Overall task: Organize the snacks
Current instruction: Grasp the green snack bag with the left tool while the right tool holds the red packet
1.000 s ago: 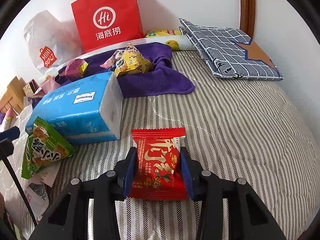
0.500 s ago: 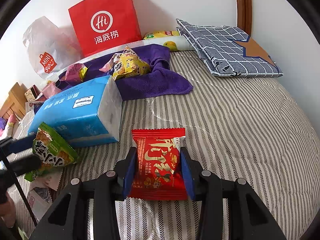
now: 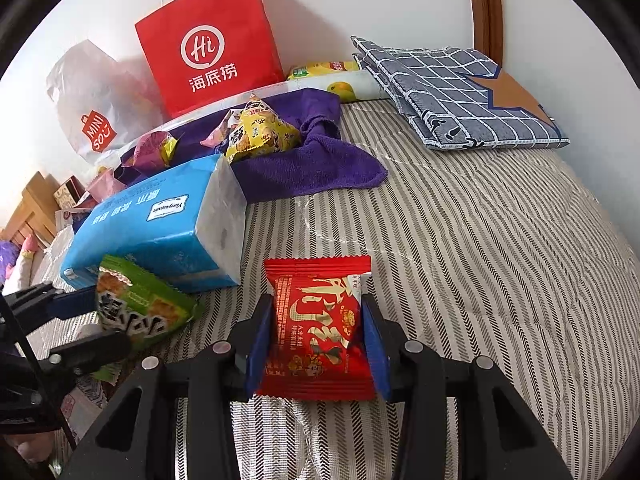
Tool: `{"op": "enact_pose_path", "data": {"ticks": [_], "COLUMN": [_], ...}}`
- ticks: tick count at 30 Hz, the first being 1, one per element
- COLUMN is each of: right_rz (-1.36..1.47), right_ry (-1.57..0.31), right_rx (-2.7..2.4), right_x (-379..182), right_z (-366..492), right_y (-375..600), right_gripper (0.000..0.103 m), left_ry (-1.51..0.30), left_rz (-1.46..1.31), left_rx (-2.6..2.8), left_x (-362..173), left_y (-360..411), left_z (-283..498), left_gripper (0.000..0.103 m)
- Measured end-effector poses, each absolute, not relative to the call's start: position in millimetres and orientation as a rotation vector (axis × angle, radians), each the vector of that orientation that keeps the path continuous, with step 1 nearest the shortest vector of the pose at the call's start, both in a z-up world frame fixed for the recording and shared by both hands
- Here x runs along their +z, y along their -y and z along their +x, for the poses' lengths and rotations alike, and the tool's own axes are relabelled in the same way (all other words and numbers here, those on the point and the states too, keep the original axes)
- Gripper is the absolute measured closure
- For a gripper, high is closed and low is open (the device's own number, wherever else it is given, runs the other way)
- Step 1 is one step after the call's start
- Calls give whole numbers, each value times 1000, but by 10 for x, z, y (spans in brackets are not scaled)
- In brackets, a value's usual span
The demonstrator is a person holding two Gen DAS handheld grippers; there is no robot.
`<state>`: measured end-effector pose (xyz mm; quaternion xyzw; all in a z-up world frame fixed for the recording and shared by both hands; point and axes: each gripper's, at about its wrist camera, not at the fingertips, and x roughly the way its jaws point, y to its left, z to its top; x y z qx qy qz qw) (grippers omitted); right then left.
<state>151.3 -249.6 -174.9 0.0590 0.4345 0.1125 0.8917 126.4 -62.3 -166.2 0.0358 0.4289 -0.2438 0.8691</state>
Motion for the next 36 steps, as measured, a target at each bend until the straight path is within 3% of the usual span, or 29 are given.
{"op": "enact_pose_path", "data": {"ticks": [6,36], "right_rz": [135,96], "right_ry": [-902,-861], "right_rx": [239,198], "right_x": [-1751,-1628], "right_z": [1514,1433], "right_y": [2512,2435], "right_gripper": [61,64], "left_ry": [-859,-772], "left_rz": [68,-124], "left_rx": [-507,-473], "left_x": [-1650,-1306], "left_y": [610,-4], "left_z": [1229,987], "left_gripper": [61,67]}}
